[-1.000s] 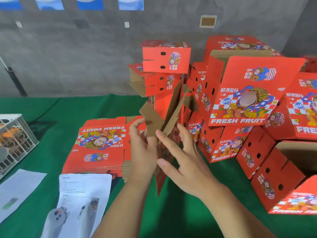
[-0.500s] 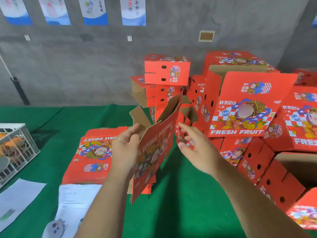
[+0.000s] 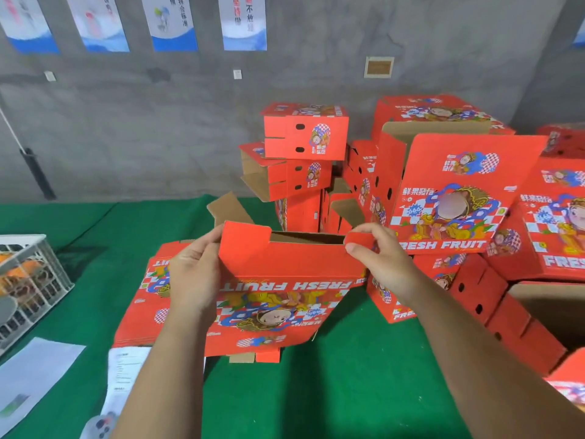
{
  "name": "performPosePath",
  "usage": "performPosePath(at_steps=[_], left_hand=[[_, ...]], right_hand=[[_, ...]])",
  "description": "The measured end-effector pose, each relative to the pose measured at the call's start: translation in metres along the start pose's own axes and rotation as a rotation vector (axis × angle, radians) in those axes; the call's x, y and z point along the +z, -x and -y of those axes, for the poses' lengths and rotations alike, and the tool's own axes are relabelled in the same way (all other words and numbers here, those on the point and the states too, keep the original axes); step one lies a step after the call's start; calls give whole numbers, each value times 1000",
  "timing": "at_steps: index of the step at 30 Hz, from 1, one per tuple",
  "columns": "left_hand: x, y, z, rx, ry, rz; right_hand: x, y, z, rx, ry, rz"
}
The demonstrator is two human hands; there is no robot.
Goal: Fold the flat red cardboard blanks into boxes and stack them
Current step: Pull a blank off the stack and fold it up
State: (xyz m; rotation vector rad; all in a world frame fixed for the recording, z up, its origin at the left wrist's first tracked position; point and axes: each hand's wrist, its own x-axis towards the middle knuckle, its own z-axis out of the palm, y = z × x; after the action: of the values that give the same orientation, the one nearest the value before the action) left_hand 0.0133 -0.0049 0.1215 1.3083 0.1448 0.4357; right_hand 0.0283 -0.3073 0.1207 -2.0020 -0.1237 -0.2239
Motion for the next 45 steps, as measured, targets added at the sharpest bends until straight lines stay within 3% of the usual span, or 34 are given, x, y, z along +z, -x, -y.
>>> performPosePath(at_steps=[5, 14, 18, 23, 26, 30, 32, 35, 38, 45], left_hand=[[0, -9, 19, -3, 52, -195], [0, -12, 45, 17, 51, -322], [7, -8, 46, 24, 43, -345], [11, -11, 43, 61, 4, -245], [9, -12, 41, 131, -31, -87], [7, -14, 41, 307, -325, 44], [7, -14, 43, 391, -514, -3], [17, 2, 46, 553, -752, -78], [20, 15, 53, 659, -786, -35], [45, 38, 56, 640, -776, 104]], right_hand=[[3, 3, -8, -71, -82, 56], [8, 12, -25, 32, 232, 18], [8, 14, -31, 88, 49, 75], [11, 4, -37, 70, 160, -4], [11, 1, -32, 42, 171, -111], [13, -2, -33, -16, 50, -124], [18, -4, -36, -41, 61, -143], [23, -9, -34, -96, 181, -297], [14, -4, -28, -125, 246, -377], [-18, 27, -33, -135, 382, -409]])
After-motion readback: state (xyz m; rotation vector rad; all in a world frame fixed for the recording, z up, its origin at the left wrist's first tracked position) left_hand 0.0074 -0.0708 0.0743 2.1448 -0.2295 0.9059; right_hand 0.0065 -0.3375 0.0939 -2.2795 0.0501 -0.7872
